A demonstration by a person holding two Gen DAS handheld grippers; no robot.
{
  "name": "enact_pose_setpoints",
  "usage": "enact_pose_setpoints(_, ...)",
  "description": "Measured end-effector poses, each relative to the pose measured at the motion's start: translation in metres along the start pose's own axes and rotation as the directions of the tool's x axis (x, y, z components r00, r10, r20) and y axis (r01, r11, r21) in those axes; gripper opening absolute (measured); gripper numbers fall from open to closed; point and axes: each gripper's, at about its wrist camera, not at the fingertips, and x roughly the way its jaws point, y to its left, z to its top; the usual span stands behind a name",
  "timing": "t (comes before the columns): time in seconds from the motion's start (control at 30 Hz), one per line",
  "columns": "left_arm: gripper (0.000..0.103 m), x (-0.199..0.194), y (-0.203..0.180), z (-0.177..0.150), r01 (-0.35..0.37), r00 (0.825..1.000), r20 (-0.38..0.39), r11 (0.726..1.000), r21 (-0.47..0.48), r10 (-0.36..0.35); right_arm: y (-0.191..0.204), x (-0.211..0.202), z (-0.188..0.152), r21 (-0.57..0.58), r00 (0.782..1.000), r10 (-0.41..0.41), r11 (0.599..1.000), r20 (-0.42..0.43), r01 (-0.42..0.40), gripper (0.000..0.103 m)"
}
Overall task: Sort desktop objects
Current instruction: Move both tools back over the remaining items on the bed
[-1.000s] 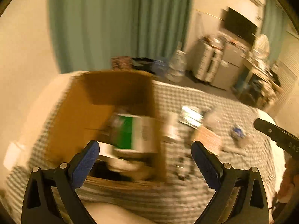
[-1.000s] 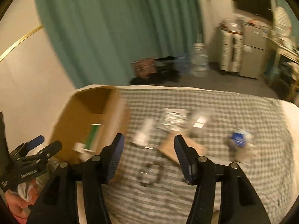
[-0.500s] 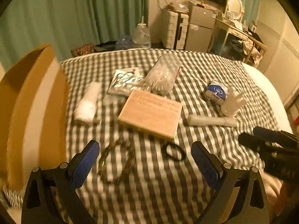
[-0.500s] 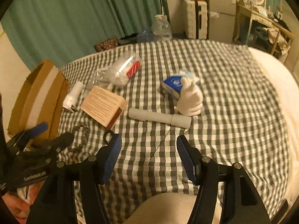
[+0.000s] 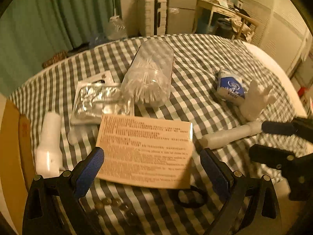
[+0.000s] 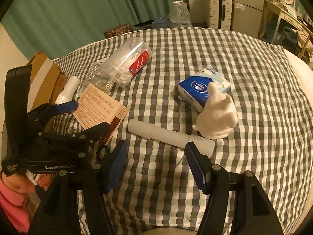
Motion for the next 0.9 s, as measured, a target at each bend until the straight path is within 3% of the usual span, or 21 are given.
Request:
enact_pose_setpoints(0.07,0.103,0.006,-0.001,0.001,-0.043,0.999,-0.004,0.999,0.023,0.043,0.003,0.002,0.002,-0.026,1.000,-0.001,1.000,0.001,0.001,0.062)
enact_pose_setpoints(0.27,0.103,0.010,0.002,0.007,-0.070,0.997,0.025,0.994,0.085,0.068,0.015,0.025,0.017,-0.116,1.000,-0.015,0.993,-0.027,0.012,0.062)
enact_pose_setpoints(0.47,0.103,0.002,0.024,0.004,-0.099,0.994,-0.042,0.995,-0.012,0.098,0.012,0.059,0.024,-0.114,0.992,0.013,0.993,-0.123,-0.028,0.065)
enact_pose_setpoints(0.57,0.103,-0.012,0.038,-0.007,-0.059,0.997,-0.058,0.991,-0.122,0.052,0.001,0.059,0.024,-0.059,0.987,0.073,0.995,-0.140,-0.082,0.064)
enact_pose_setpoints(0.6,0.103,-0.018,0.043,-0.010,-0.046,0.998,-0.056,0.985,-0.167,0.037,0.001,0.058,0.023,-0.065,0.987,0.067,0.995,-0.143,-0.077,0.059)
enact_pose_setpoints(0.67,0.103,-0.028,0.048,-0.013,0.001,0.999,-0.051,0.973,-0.230,-0.013,0.005,0.056,0.017,-0.115,0.987,-0.022,0.993,-0.162,0.003,0.035)
enact_pose_setpoints(0.7,0.103,-0.030,0.048,-0.014,0.014,0.998,-0.054,0.968,-0.250,-0.029,0.006,0.054,0.017,-0.119,0.986,-0.033,0.993,-0.162,0.014,0.034)
enact_pose_setpoints(0.77,0.103,-0.033,0.048,-0.014,0.022,0.996,-0.075,0.955,-0.294,-0.046,0.006,0.049,0.014,-0.116,0.985,-0.058,0.992,-0.160,0.039,0.017)
enact_pose_setpoints(0.83,0.103,-0.029,0.046,-0.011,-0.014,0.993,-0.111,0.933,-0.359,-0.027,0.004,0.041,0.011,-0.091,0.986,-0.085,0.993,-0.146,0.072,0.008)
enact_pose_setpoints(0.9,0.103,-0.023,0.043,-0.007,-0.048,0.992,-0.128,0.898,-0.438,-0.009,0.000,0.027,0.006,-0.056,0.991,-0.056,0.997,-0.119,0.050,0.008)
